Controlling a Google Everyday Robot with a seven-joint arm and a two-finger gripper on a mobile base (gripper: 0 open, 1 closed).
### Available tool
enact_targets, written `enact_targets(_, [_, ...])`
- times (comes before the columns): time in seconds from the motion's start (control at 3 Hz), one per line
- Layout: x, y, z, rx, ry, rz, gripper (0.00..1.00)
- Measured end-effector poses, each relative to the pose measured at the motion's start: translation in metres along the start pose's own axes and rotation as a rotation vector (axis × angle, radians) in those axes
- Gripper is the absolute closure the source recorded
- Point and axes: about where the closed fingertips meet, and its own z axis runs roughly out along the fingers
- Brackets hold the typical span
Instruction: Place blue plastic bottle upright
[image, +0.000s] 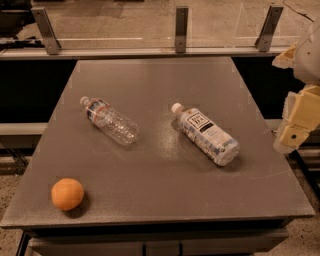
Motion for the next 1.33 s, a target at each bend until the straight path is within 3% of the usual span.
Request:
enact_targets(0.33, [0.0, 0.0, 0.002, -0.003, 0.001, 0.006, 0.0])
enact_targets(0.67, [-0.007, -0.007, 0.032, -0.047, 0.023, 0.097, 0.0])
enact_targets(1.0, [-0.043, -0.018, 0.086, -0.089, 0.036, 0.164, 0.0])
enact_targets(1.33, [-0.084, -0.025, 0.128, -0.087, 0.068, 0.169, 0.0])
